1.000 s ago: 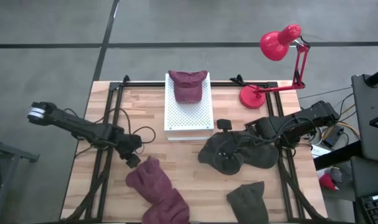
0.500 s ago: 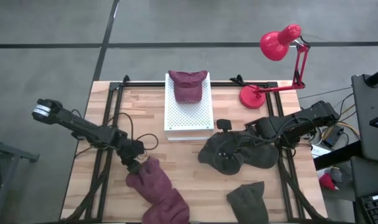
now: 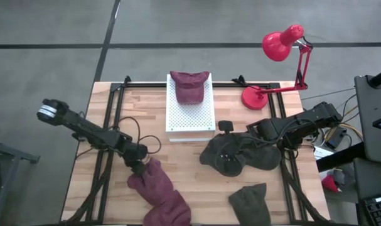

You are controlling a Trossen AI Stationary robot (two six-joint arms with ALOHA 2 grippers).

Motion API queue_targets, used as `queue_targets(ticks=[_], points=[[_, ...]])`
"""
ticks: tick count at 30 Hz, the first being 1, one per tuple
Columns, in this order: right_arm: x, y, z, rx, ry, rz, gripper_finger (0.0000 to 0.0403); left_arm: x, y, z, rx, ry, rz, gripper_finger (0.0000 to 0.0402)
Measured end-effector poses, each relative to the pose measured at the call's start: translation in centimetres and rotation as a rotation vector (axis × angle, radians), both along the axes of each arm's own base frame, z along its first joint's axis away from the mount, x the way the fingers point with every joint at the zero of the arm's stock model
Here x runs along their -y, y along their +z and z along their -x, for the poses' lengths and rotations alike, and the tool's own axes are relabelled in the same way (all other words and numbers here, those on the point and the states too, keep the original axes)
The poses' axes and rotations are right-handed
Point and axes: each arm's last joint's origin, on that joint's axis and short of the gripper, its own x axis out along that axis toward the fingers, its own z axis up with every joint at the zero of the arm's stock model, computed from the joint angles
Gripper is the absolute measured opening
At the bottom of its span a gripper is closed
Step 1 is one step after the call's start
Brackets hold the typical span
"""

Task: Pick & Place hat
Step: Stack the top red cap on the red cap on the shelf

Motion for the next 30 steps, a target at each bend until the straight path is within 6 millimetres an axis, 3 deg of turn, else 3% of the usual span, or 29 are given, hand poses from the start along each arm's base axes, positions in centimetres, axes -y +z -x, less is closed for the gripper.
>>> queue_targets(ticks=[7,14,22,30], points=[[0.0,-0.5,0.0,-0.015,0.005,0.010,0.0083,0.0,0.2,-0.2,0.037,0.003,-0.009,0.0014],[0.1,-1.4,0.2,-0.044,0.004,0.019,0.0072,-0.3,1.8,-0.4,0.107,0.045,-0.123,0.0001],[0.1,-1.6,0.2,-0.046,0.003,0.030,0.0071,-0.9,5.7,-1.4,0.244,0.126,-0.279,0.0000],[0.1,-1.6,0.2,-0.045,0.004,0.033,0.0072,-1.0,9.5,-2.3,0.307,0.086,-0.402,0.0000]])
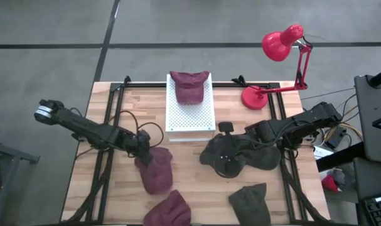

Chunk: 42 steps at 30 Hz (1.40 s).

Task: Pick & Place hat
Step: Stack the top red cap on the red cap on the shelf

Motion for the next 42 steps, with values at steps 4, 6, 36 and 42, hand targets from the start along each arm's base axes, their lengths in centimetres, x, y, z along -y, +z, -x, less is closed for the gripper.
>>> queue_targets(ticks=[4,6,36,42], points=[[0.0,0.0,0.0,0.000,0.000,-0.001,0.0066,0.2,1.7,-0.8,0.055,-0.057,-0.013,0.0000],[0.0,0.0,0.0,0.000,0.000,-0.001,0.0066,0.3,2.4,-1.0,0.072,-0.081,-0.020,0.0000],[1.6,1.8,-2.4,0.247,0.021,-0.078,0.0059,0.6,9.6,-2.3,0.240,-0.296,-0.165,0.0000],[2.5,1.0,-4.2,0.273,0.027,-0.161,0.0045,0.7,10.8,-2.4,0.278,-0.333,-0.186,0.0000]])
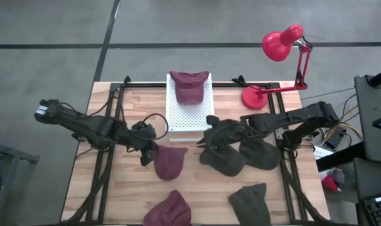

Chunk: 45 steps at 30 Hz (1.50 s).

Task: Pick & Place hat
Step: Stack the top red cap on the red cap on the shelf

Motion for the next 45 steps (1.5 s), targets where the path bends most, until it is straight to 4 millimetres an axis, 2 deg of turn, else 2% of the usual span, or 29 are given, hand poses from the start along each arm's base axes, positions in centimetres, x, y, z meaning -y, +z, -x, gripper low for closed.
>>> queue_targets(ticks=[7,11,18,29,37,45], points=[[0.1,-1.8,-3.1,0.085,0.013,-0.004,0.0020,0.0,0.5,-0.1,0.018,-0.021,-0.008,0.0000],[0.3,-2.3,-4.5,0.122,0.020,0.019,0.0022,0.1,0.5,-0.1,0.015,-0.032,-0.002,0.0000],[1.3,-3.3,-7.1,0.113,0.004,0.048,0.0067,0.2,0.4,-0.2,0.020,-0.060,-0.004,0.0000],[1.4,-4.5,-11.1,0.073,0.160,0.005,0.0157,0.2,0.4,-0.3,0.016,-0.082,-0.009,0.0000],[1.7,-5.5,-12.9,-0.029,0.174,0.041,0.0184,0.2,0.3,-0.3,0.016,-0.091,-0.012,0.0000],[2.4,-4.2,-13.0,-0.047,0.140,0.133,0.0188,0.2,0.4,-0.3,0.020,-0.098,-0.018,0.0000]])
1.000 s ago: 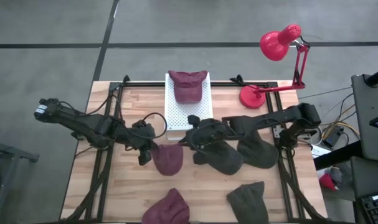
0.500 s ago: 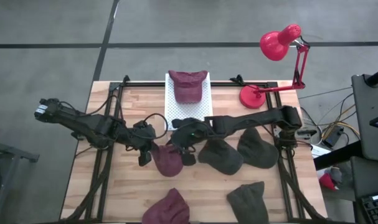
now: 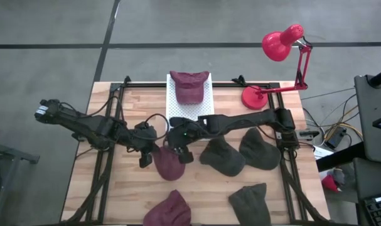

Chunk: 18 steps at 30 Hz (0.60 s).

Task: Pick & Place hat
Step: Stack the top red cap on the red cap on the shelf

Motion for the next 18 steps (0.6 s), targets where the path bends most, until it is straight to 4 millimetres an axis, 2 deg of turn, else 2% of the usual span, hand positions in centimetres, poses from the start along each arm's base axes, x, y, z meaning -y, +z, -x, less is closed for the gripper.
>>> queue_targets(ticks=[4,10,18], points=[[0.5,0.7,0.1,0.005,0.013,0.014,0.0187,0.0,0.2,0.0,0.011,-0.023,-0.019,0.0000],[0.7,-0.3,0.4,-0.052,0.120,-0.102,0.0181,0.0,1.2,-0.1,0.049,-0.076,-0.062,0.0000],[0.7,-0.7,0.6,-0.078,0.160,-0.080,0.0170,0.0,1.7,-0.2,0.065,-0.096,-0.083,0.0000]])
